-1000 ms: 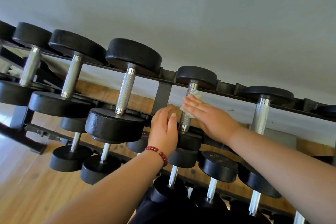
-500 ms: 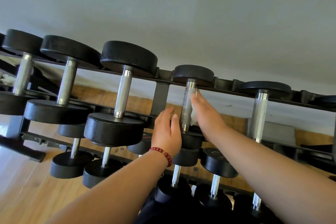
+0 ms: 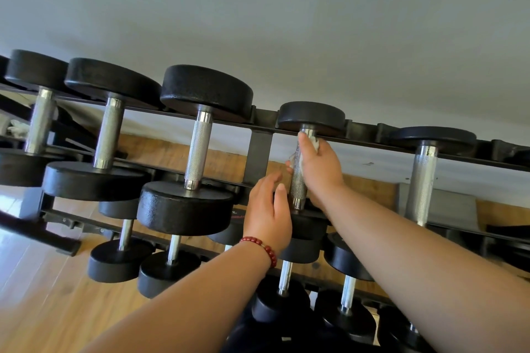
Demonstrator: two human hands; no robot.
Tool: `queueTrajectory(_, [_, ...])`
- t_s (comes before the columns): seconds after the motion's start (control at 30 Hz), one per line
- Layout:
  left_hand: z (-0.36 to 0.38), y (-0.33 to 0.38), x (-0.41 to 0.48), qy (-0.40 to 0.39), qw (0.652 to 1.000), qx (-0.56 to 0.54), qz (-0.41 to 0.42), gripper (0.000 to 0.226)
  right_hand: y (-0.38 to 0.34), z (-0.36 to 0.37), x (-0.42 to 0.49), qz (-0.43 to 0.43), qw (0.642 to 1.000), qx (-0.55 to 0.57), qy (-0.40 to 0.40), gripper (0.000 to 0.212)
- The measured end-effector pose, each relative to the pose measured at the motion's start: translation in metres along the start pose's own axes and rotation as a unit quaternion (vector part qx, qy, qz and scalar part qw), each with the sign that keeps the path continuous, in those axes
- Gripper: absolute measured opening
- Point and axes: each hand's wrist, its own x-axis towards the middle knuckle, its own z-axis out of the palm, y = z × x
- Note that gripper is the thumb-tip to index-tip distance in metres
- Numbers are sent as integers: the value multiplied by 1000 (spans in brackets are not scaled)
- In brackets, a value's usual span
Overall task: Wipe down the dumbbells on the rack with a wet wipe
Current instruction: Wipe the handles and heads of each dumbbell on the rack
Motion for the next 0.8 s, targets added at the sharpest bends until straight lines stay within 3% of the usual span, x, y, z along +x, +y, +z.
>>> queueTrajectory(0.07, [0,-1,1,0,1000,1,2,36,4,5,-2,20,1000,18,15,28])
queueTrajectory(0.2, [1,0,-1,0,1000,-1,13,40,6,3,-1,-9,998,-60,8,29])
queueTrajectory(0.33, [2,-2,1,1,1000,-2,9,54,-10,6,10,16,999,16,31,34])
queueTrajectory(0.47, [1,-1,0,-1,1000,5,11,39,5,5,3,29,999,-39,2,25])
queueTrajectory(0.6, [2,-4,0,-1,1000,10,2,39,-16,5,21,106,992,70,-5,12])
queueTrajectory(0.7, [2,-3,0,0,1000,14,-1,37,-8,10,11,88,993,78,16,11])
queueTrajectory(0.8, [1,-1,0,1,1000,14,13,41,3,5,-2,88,995,36,-26,14])
